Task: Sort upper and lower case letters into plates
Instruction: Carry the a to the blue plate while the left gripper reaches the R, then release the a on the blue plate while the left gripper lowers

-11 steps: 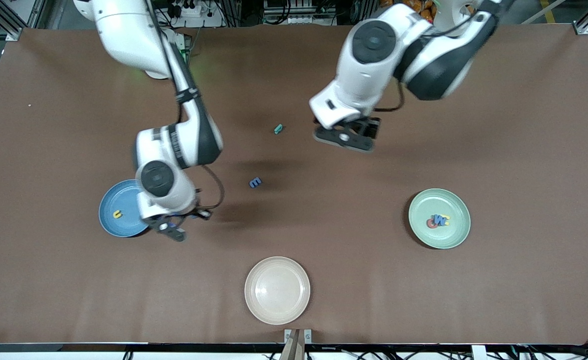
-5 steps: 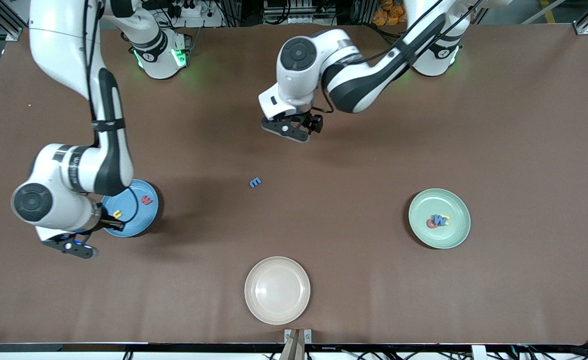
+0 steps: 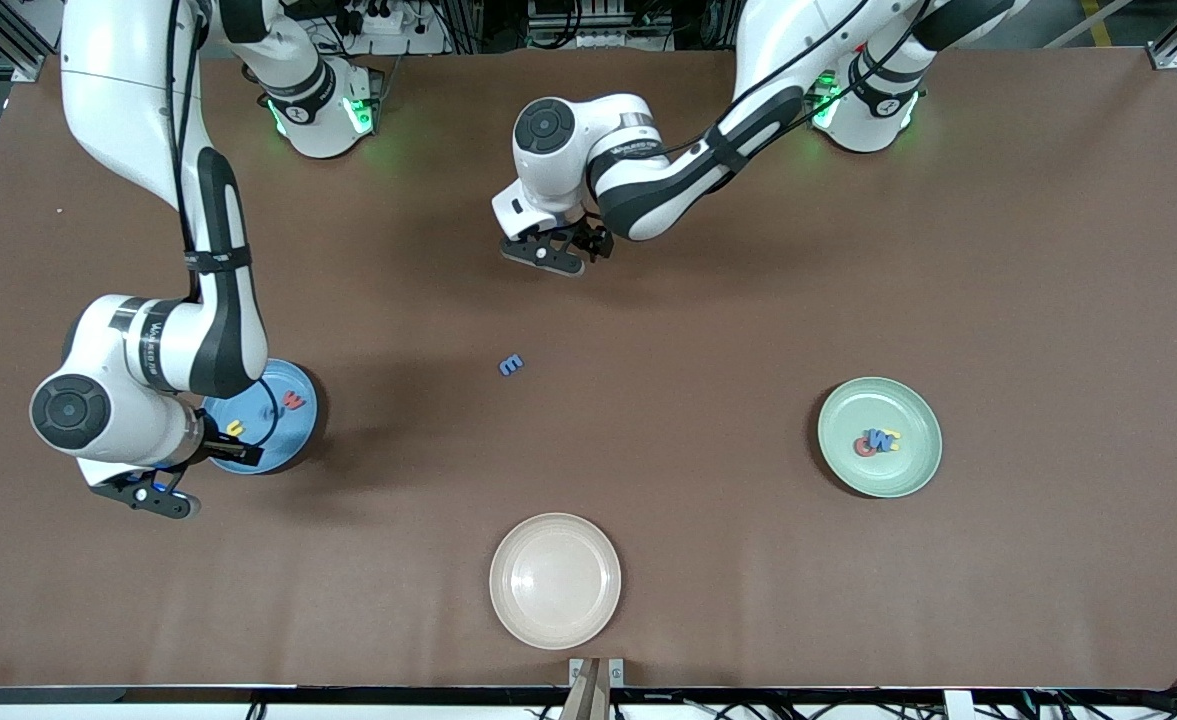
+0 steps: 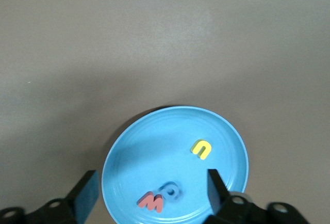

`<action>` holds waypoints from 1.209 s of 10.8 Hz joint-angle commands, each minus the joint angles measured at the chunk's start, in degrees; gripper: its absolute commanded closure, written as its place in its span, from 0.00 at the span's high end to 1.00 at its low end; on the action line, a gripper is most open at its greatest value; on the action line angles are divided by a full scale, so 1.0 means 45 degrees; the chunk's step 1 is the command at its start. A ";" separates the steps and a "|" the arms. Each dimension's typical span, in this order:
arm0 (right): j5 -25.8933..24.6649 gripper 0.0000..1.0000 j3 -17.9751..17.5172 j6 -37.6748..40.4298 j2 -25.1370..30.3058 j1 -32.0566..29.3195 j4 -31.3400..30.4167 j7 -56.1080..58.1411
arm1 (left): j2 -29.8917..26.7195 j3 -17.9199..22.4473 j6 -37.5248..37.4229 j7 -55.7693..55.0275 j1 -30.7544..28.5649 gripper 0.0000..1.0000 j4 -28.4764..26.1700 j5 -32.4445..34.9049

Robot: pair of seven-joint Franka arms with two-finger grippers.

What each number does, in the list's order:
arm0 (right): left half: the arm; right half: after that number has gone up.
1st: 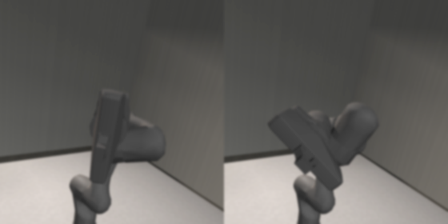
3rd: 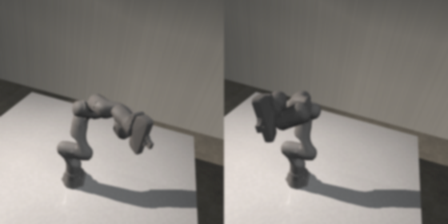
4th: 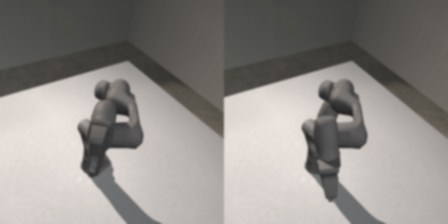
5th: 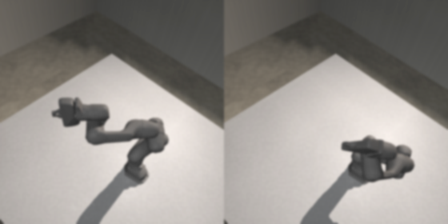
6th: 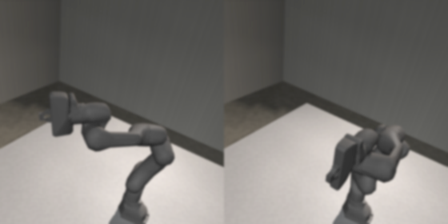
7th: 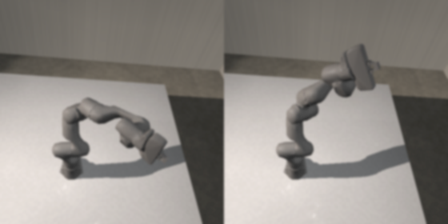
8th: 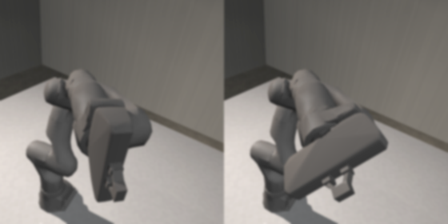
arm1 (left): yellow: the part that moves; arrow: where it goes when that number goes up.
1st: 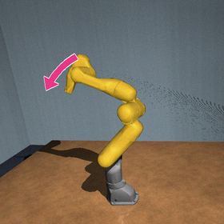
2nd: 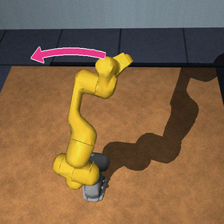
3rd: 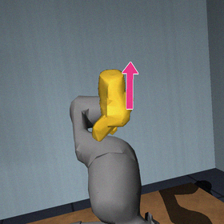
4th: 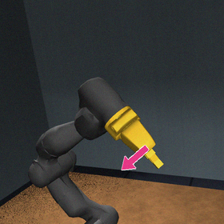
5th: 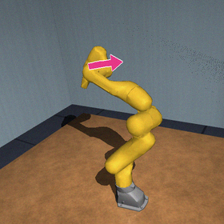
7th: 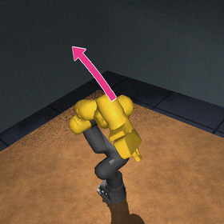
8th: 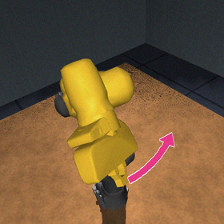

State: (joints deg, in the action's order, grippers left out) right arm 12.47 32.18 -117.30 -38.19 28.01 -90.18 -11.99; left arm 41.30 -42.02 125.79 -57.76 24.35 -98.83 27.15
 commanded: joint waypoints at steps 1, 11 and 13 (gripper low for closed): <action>0.0159 1.00 -0.0528 -0.1288 -0.0378 -0.0751 -0.0038 0.0066 | -0.0175 0.0098 0.1282 -0.0951 -0.0022 1.00 -0.1121 0.1167; 0.0198 1.00 -0.1624 -0.3054 -0.0791 -0.1966 0.0392 0.0516 | 0.0743 0.0938 0.2536 -0.2379 0.1111 0.83 -0.1124 0.3321; 0.0198 1.00 -0.1702 -0.2898 -0.0693 -0.1849 0.0392 0.0477 | 0.0840 0.1055 0.2536 -0.2379 0.1131 0.70 -0.1104 0.3321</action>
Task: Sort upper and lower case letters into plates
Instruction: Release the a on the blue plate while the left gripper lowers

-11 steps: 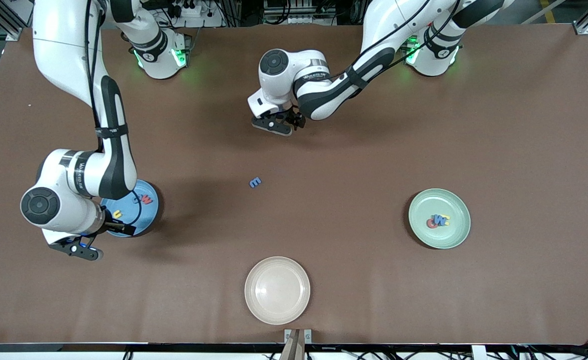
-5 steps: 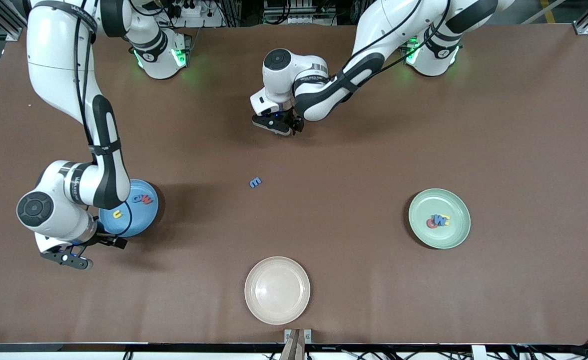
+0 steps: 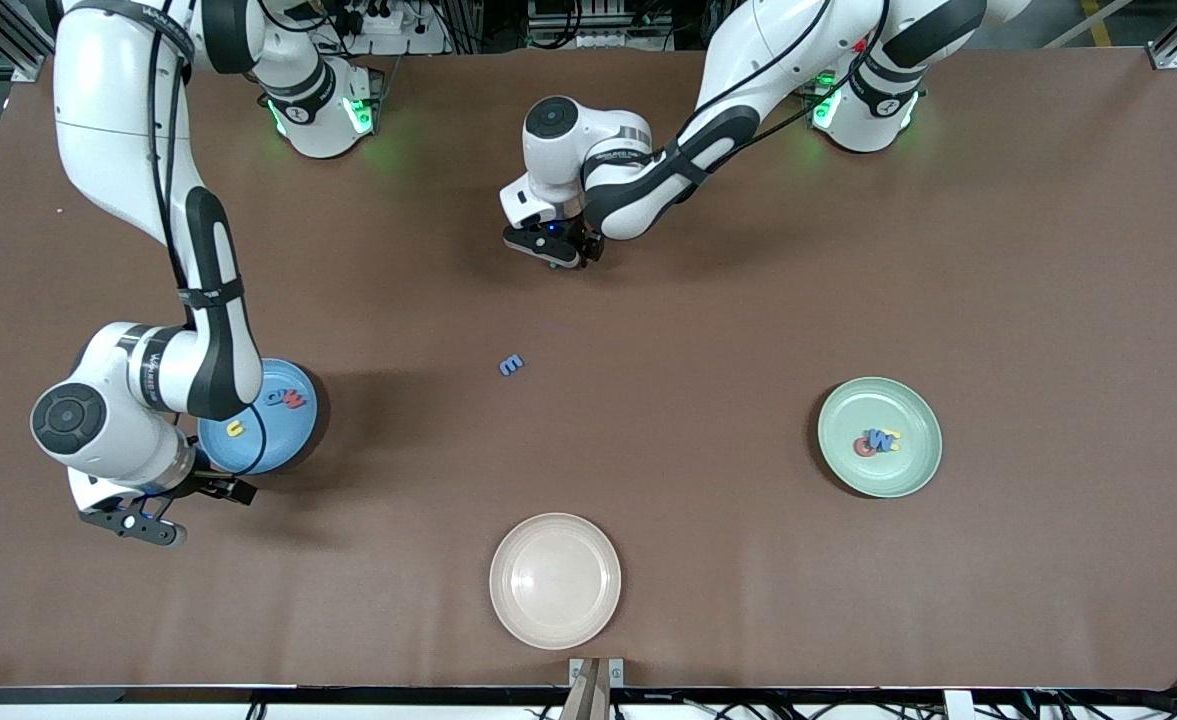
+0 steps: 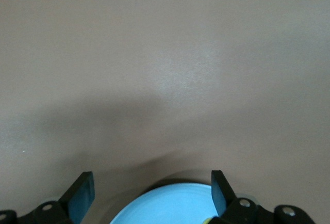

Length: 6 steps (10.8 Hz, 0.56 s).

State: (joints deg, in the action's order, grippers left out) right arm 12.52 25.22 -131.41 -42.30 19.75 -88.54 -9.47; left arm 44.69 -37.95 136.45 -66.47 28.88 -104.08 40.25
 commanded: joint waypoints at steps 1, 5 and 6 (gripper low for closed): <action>0.0167 1.00 -0.0289 0.0238 0.0277 0.0160 0.0046 -0.0083 | 0.0107 0.0171 0.0166 -0.0443 0.0125 0.67 0.0102 0.0412; 0.0186 1.00 -0.0349 0.0257 0.0337 0.1059 0.0241 -0.0083 | 0.0205 0.0191 0.0166 -0.0443 0.0145 0.61 0.0297 0.0354; 0.0186 1.00 -0.0349 0.0277 0.0337 0.1370 0.0241 -0.0179 | 0.0263 0.0191 0.0166 -0.0462 0.0145 0.60 0.0317 0.0334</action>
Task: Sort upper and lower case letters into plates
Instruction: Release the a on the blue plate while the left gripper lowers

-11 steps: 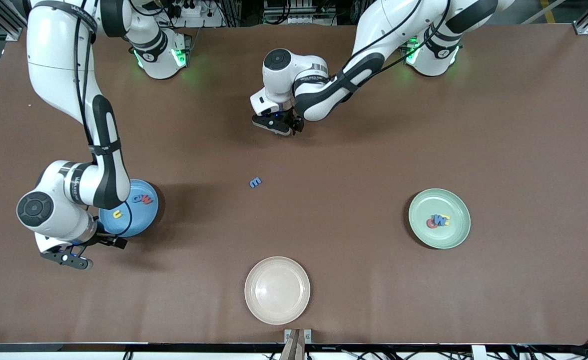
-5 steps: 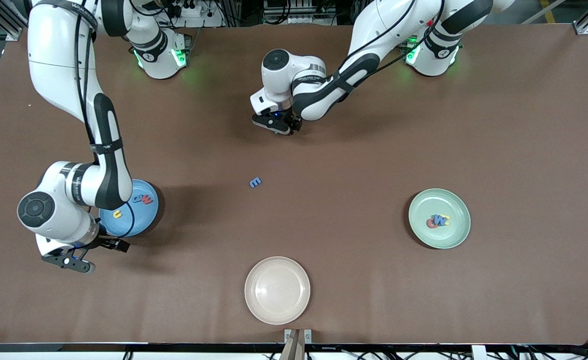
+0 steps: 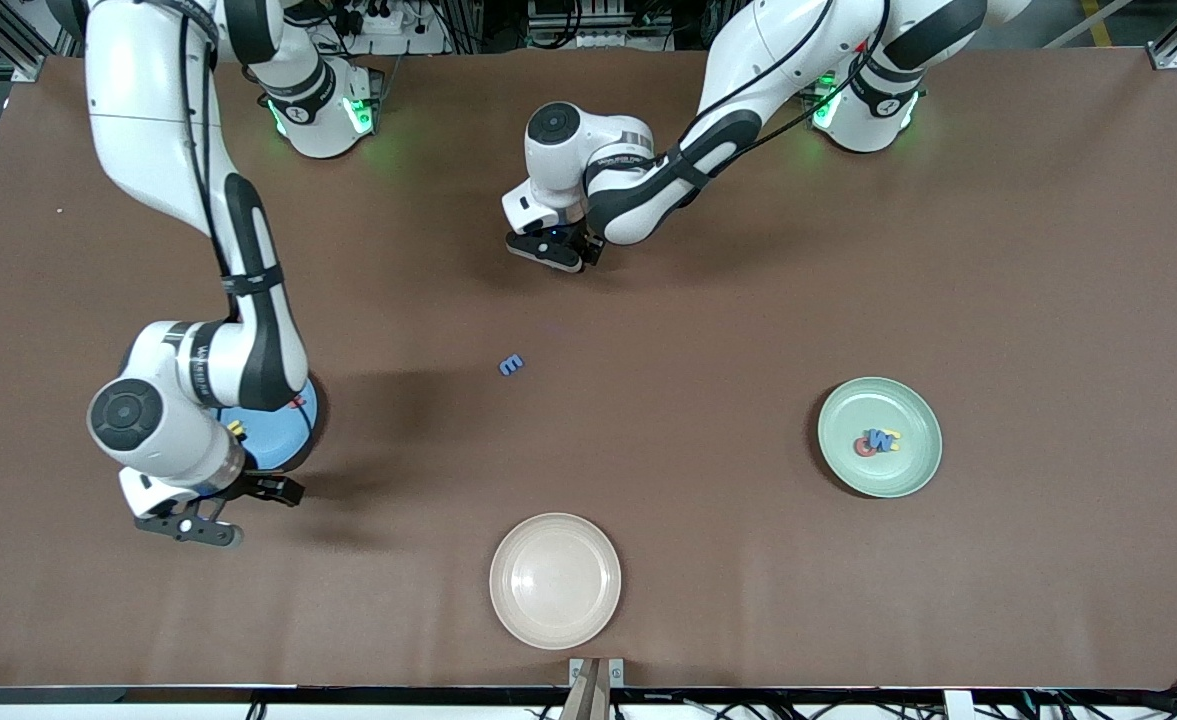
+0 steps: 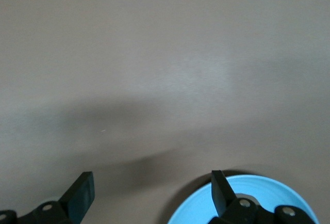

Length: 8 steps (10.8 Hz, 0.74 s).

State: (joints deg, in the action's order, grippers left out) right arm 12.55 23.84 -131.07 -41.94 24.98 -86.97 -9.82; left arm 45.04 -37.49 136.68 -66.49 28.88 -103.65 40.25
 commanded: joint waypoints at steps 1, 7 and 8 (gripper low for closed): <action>0.0160 1.00 -0.0043 0.0298 0.0256 0.0636 -0.0107 -0.1012 | 0.0205 0.0089 0.0115 -0.0479 0.0202 0.57 0.0279 0.0256; 0.0159 1.00 -0.0043 0.0552 0.0159 0.1657 -0.0243 -0.4205 | 0.0205 0.0109 0.0115 -0.0576 0.0320 0.10 0.0319 0.0177; 0.0159 1.00 -0.0024 0.0862 0.0159 0.1752 -0.0263 -0.4534 | 0.0166 0.0109 0.0115 -0.0577 0.0243 0.00 0.0319 0.0177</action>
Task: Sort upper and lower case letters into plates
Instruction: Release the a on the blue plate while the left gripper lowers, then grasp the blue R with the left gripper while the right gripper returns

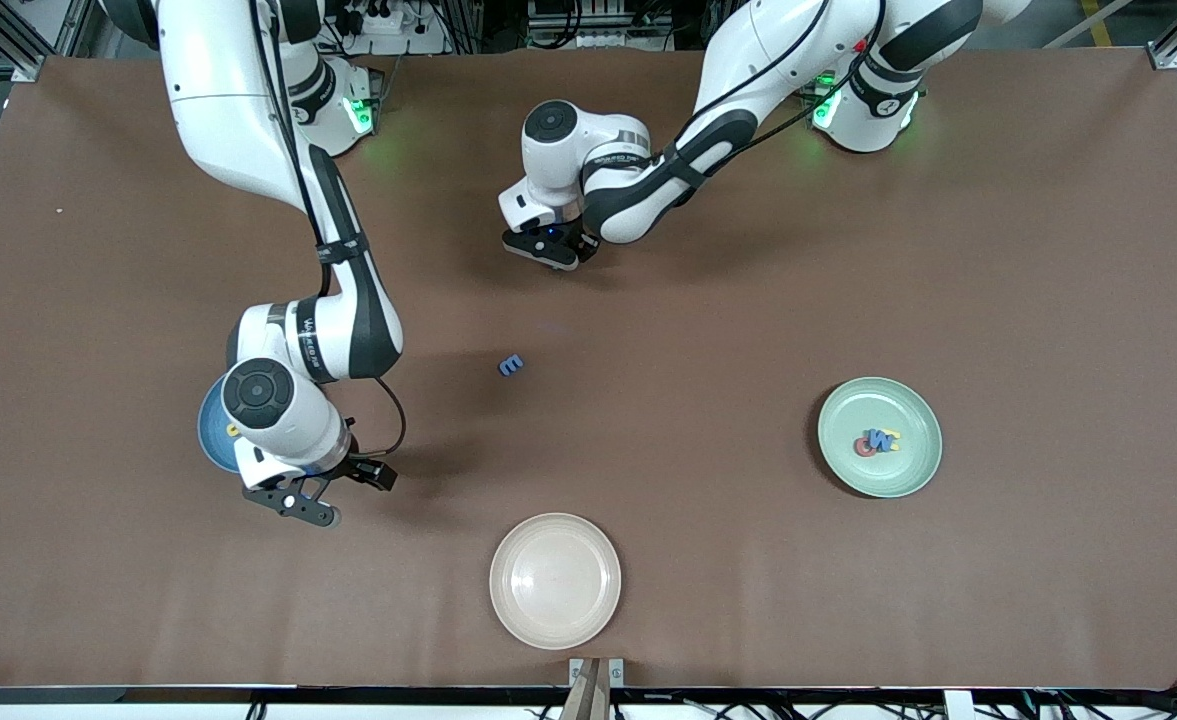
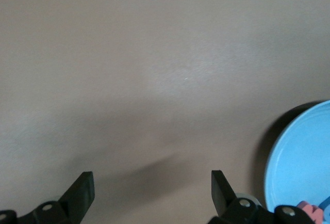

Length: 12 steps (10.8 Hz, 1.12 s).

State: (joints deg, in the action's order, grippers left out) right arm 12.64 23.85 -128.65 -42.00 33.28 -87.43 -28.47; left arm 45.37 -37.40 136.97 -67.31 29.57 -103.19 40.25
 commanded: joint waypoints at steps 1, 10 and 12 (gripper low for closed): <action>0.0122 1.00 -0.0027 0.0733 0.0212 0.0063 -0.0142 -0.0973 | 0.0015 0.0069 0.0031 -0.0528 -0.0028 0.00 0.0215 0.0138; 0.0160 1.00 -0.0047 0.0505 0.0425 0.4376 -0.1329 -1.0095 | -0.1411 -0.2625 -0.1137 0.3852 -0.9334 0.00 0.0176 -0.0018; 0.0160 1.00 -0.0066 -0.0427 0.1087 0.4672 -0.2595 -1.0743 | -0.1372 -0.2627 -0.1569 0.6218 -1.0958 0.00 0.0215 -0.0038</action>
State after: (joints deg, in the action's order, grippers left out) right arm 12.72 23.28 -127.06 -41.79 53.77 -92.17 -75.71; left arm 39.85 -47.93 131.33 -44.82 -15.21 -100.91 40.24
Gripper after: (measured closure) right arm 0.000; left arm 0.899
